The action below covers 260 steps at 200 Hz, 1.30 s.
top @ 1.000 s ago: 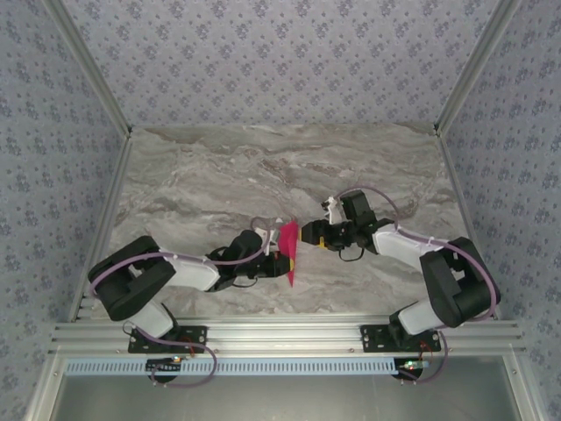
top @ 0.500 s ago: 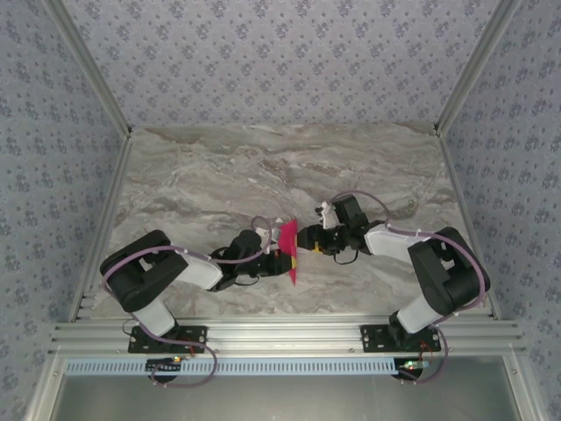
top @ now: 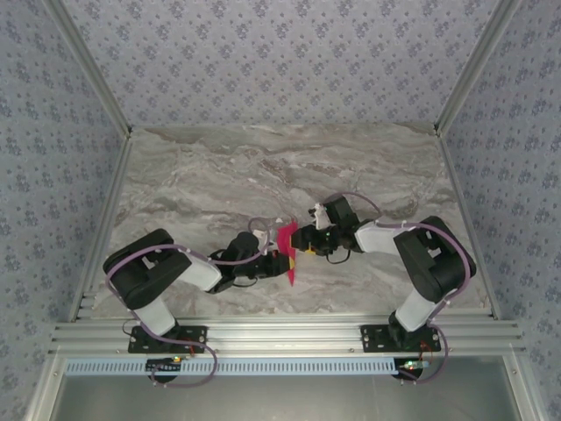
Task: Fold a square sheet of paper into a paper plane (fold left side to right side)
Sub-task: Fold the wing for the fifth time at the center of the table.
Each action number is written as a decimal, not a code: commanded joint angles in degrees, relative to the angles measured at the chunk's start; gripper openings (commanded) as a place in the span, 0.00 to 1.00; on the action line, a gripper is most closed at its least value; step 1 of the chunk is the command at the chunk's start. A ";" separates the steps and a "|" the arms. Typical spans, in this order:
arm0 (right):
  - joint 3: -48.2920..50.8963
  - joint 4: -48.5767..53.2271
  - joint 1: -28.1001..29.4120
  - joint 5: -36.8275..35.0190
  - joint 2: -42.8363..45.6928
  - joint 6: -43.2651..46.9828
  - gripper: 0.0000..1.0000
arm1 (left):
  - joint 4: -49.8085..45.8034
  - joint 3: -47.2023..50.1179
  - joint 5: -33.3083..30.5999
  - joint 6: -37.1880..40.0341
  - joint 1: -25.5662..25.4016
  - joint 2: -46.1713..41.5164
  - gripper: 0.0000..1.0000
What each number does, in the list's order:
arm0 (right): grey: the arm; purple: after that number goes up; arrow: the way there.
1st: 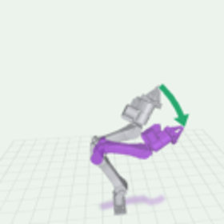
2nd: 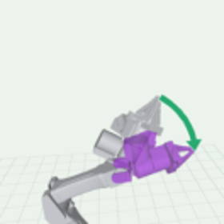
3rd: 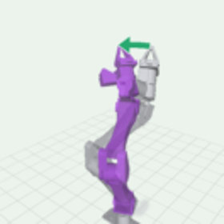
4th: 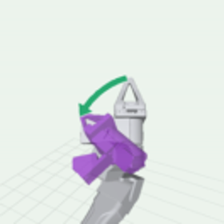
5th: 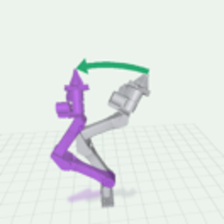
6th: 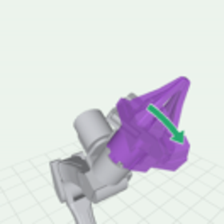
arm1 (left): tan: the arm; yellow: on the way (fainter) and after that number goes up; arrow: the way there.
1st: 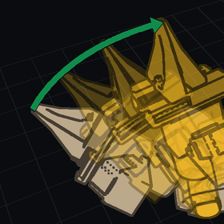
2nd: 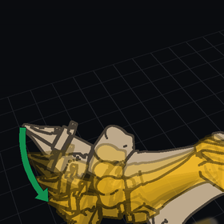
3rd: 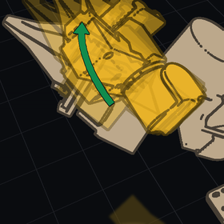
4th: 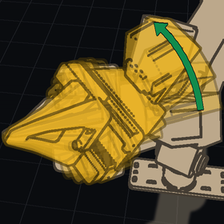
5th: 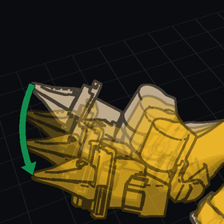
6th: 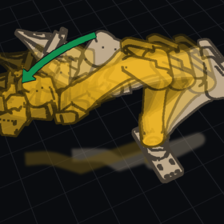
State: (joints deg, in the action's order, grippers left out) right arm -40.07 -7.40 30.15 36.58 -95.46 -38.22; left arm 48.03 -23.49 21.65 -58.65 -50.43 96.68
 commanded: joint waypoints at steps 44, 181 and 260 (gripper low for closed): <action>-3.41 3.30 1.13 -3.59 -3.54 -0.33 0.49 | 5.22 0.81 0.58 -1.81 0.47 2.54 0.00; -5.53 8.48 1.68 -6.15 -8.07 -0.90 0.48 | 0.36 0.19 0.50 -0.47 1.38 -2.20 0.18; -5.89 8.44 1.84 -5.83 -8.43 -0.89 0.48 | -10.15 1.43 -0.38 1.85 5.94 -12.82 0.46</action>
State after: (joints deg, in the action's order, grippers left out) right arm -46.46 -0.54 30.89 34.26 -99.98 -39.64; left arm 43.40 -22.92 21.61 -58.67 -46.96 88.77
